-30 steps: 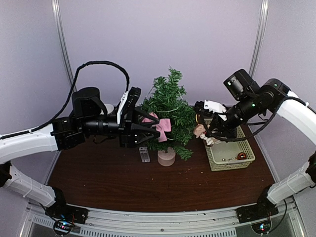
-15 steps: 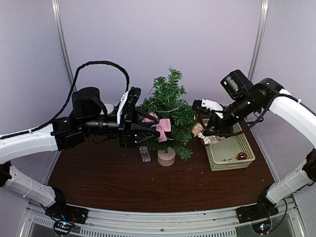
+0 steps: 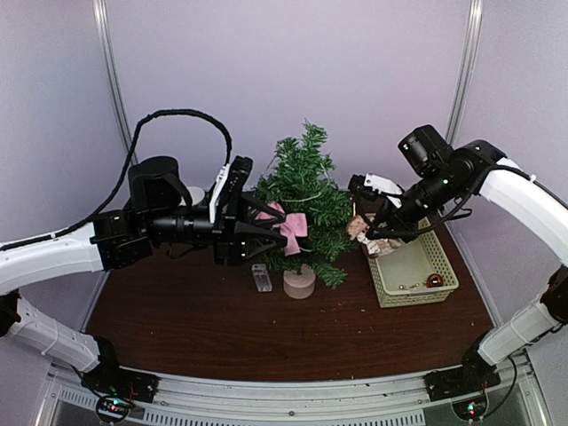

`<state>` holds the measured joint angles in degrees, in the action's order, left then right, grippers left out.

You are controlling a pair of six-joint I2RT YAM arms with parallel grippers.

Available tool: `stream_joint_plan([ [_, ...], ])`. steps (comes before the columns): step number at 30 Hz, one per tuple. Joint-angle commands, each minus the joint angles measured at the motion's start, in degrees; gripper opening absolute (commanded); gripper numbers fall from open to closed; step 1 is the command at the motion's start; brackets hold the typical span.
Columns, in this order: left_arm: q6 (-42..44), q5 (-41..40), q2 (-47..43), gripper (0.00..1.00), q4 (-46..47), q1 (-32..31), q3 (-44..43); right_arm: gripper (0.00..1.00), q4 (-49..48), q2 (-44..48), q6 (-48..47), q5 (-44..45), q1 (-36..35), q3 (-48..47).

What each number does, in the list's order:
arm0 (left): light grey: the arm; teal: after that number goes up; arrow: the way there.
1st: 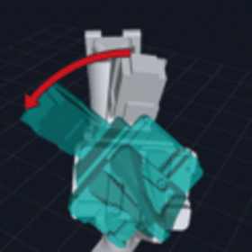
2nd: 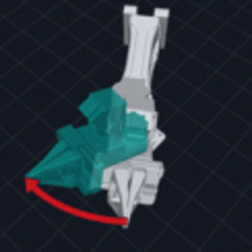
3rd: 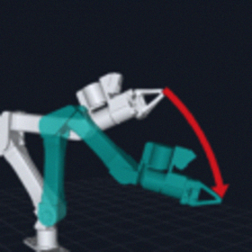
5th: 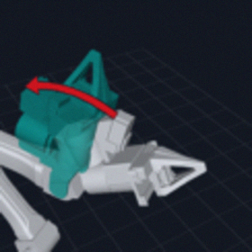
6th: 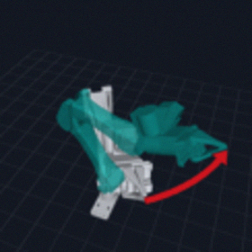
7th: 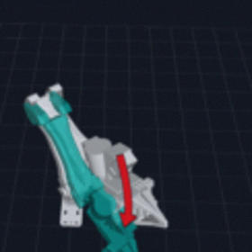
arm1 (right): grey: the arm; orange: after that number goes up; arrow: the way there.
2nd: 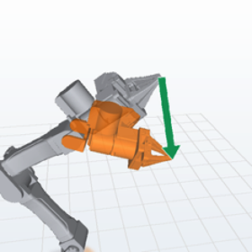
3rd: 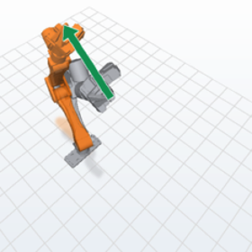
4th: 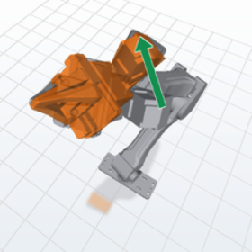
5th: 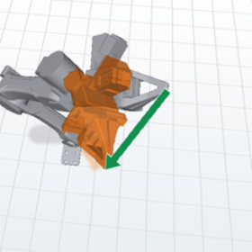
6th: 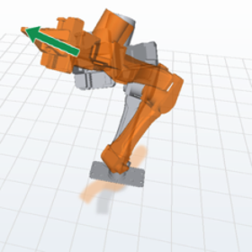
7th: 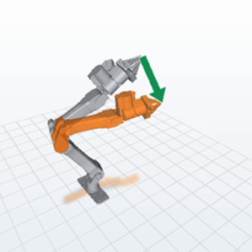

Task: Decorate the small christmas tree

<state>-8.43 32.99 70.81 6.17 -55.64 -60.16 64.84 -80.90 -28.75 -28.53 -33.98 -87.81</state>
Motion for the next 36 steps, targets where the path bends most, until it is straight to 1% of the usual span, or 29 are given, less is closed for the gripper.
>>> stream_joint_plan([
  [1,0.79,-0.17,-0.82,0.57,1.99,0.44,-0.55,0.0,-0.9,1.71,-0.1,-1.26,0.83,0.17],
  [15,1.39,-0.06,-0.19,0.57,1.87,0.38,-0.9,0.0,-1.56,2.18,1.66,-2.24,1.18,3.09],
  [26,1.64,-0.11,-0.37,0.57,1.53,0.38,-0.76,0.0,-1.93,-0.57,1.92,-3.9,1.19,2.94],
  [36,1.83,0.02,-0.18,0.57,1.14,0.42,-1.16,0.0,-1.92,1.19,2.81,-3.94,1.22,4.25],
])
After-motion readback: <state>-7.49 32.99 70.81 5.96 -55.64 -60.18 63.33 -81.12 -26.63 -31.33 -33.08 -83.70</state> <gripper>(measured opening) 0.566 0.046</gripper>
